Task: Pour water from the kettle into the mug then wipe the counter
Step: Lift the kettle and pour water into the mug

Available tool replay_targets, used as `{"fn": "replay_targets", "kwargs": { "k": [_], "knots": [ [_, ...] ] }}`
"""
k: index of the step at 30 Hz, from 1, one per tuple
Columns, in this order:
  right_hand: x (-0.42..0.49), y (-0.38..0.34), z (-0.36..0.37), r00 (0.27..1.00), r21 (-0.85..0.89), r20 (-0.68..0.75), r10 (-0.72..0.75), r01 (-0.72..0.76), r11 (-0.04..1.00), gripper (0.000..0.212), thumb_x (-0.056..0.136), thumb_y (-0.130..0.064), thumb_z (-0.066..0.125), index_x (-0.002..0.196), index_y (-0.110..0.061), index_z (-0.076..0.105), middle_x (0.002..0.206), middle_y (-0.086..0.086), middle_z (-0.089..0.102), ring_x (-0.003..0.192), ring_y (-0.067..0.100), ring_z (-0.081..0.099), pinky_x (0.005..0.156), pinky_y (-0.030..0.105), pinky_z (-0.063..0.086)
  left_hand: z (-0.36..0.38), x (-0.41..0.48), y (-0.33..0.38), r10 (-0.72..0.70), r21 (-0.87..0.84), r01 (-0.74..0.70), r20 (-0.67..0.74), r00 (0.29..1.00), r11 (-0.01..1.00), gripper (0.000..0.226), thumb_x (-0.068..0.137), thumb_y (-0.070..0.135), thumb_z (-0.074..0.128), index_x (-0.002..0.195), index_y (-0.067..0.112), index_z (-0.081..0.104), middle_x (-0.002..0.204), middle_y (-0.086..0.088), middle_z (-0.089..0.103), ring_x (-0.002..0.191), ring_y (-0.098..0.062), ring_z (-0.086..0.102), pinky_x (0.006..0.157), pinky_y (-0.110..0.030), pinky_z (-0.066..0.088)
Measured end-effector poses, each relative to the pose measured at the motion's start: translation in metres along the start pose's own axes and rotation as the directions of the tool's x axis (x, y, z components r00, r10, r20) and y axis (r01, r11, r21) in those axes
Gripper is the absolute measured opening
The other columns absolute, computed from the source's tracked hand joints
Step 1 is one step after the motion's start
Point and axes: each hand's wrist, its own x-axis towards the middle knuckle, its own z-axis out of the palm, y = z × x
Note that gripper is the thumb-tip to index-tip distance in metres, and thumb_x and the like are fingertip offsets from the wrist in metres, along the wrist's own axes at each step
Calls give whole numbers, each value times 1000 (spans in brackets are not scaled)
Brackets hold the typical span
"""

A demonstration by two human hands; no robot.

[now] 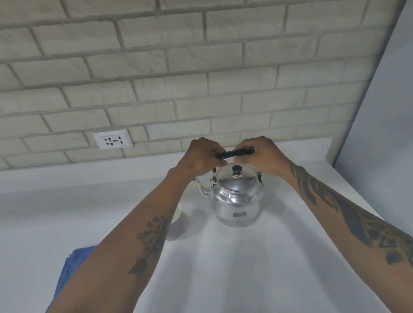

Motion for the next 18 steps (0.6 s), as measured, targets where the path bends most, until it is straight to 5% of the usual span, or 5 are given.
{"fn": "replay_targets", "kwargs": {
  "k": [5, 10, 13, 18],
  "knots": [
    [-17, -21, 17, 998, 103, 37, -60, 56, 993, 18, 77, -14, 76, 91, -25, 77, 88, -2, 76, 88, 17, 70, 84, 31, 52, -18, -28, -19, 19, -67, -20, -9, 1000, 998, 18, 68, 20, 83, 84, 23, 76, 74, -3, 77, 68, -10, 71, 56, -3, 44],
    [-28, -42, 31, 991, 145, 68, -116, 105, 984, 26, 78, -11, 77, 96, -30, 78, 93, -9, 77, 92, 9, 71, 90, 29, 54, -32, -52, -37, 49, -146, -50, -8, 999, 988, 22, 68, 18, 85, 81, 32, 76, 77, 2, 78, 69, -9, 72, 59, -4, 47],
    [-30, -54, 36, 989, 125, 70, -130, 121, 985, 30, 78, -12, 77, 99, -33, 77, 96, -10, 77, 93, 6, 70, 90, 28, 54, -43, -66, -52, 62, -205, -64, -15, 998, 977, 32, 71, 20, 84, 102, 26, 74, 91, 2, 77, 83, -8, 72, 76, -11, 52],
    [-29, -68, 33, 985, 63, 89, -145, 140, 988, 31, 77, -15, 80, 101, -35, 77, 87, -25, 72, 85, -8, 66, 77, 8, 46, -63, -98, -102, 8, -213, -54, -212, 977, 976, 24, 87, 10, 67, 108, 20, 72, 98, 3, 74, 85, -8, 67, 75, -2, 47]
  ]
}}
